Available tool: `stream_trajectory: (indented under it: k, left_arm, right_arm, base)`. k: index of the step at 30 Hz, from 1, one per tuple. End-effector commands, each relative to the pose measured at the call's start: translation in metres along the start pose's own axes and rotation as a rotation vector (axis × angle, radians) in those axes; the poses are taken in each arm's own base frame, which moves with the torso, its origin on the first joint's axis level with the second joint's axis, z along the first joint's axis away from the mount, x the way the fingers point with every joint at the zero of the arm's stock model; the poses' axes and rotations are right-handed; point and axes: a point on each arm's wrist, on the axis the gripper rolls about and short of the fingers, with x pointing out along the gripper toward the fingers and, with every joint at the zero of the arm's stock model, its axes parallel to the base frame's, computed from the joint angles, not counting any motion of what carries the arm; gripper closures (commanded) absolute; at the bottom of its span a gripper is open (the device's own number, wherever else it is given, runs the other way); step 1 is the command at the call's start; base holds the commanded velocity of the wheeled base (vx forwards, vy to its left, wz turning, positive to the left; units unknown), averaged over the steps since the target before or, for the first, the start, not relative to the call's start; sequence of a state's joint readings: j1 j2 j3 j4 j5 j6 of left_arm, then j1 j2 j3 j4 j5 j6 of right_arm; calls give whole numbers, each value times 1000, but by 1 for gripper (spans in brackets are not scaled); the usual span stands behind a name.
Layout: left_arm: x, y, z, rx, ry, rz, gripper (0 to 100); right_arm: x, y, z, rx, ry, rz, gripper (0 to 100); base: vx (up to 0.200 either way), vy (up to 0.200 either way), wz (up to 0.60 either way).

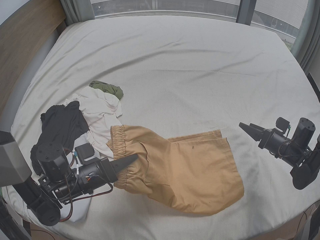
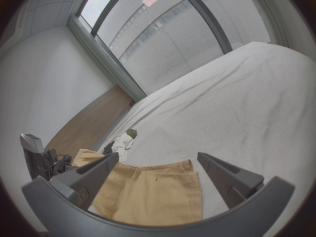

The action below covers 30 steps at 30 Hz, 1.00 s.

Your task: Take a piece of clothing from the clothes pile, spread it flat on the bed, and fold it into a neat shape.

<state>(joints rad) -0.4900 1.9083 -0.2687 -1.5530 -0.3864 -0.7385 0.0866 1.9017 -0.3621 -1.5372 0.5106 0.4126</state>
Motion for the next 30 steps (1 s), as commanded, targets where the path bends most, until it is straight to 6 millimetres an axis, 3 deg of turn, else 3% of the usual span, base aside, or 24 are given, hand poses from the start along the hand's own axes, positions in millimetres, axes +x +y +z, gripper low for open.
stream_trajectory:
  k: [1,12,25,30]
  left_arm:
    - [18,-3,-6,7,20,-31,100]
    - [66,-12,-26,15,59,-110,100]
    - [96,-17,-33,-48,62,-171,100]
    - [105,-22,-44,-70,97,-187,100]
  right_arm:
    - [1,-1,-2,3,5,-1,0]
    - [1,-1,-1,0,3,-2,0]
    - [1,-1,0,-3,-1,-2,0]
    - [1,-1,-1,-3,1,1,0]
  base:
    - [0,0,0]
    - [0,0,0]
    - [0,0,0]
    - [0,0,0]
